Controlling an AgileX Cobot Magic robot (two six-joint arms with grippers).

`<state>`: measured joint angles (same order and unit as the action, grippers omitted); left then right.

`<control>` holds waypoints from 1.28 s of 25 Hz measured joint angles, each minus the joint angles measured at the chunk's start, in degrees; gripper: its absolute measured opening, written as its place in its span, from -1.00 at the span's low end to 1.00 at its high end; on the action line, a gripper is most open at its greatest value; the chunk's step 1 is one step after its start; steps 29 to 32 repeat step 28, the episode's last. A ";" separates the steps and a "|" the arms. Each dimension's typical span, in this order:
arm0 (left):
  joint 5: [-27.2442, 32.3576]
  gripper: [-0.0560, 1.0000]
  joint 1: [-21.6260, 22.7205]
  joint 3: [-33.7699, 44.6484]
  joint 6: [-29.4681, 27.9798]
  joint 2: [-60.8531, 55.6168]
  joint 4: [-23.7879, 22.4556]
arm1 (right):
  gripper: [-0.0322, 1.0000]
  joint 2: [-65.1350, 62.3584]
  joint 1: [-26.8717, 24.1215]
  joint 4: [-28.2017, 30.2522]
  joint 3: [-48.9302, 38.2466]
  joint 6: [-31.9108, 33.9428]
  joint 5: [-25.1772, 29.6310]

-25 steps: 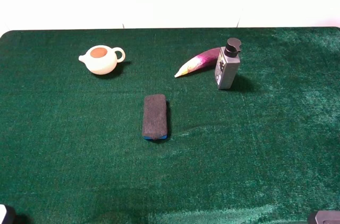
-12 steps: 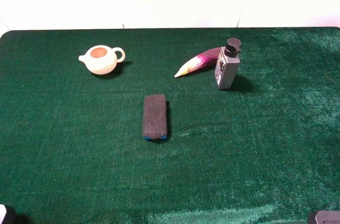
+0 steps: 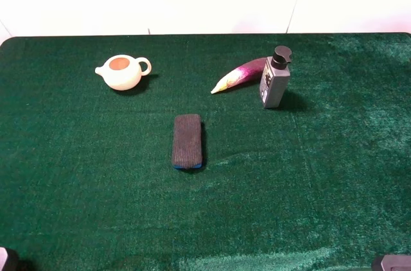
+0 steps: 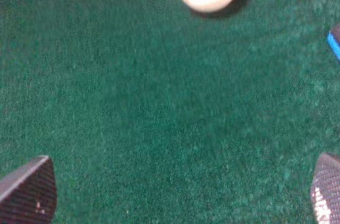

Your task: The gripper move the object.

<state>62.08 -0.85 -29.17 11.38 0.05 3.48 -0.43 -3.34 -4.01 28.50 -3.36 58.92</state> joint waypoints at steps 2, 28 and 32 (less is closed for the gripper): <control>-0.63 0.95 0.16 0.16 0.00 -0.38 0.28 | 0.40 0.00 0.00 -0.12 0.00 0.00 0.00; -0.88 0.95 0.17 0.16 0.28 -0.50 0.69 | 0.40 0.00 0.00 -0.21 0.00 0.00 0.00; -0.88 0.95 0.17 0.16 0.28 -0.50 0.69 | 0.40 0.00 0.00 -0.21 0.00 0.00 0.00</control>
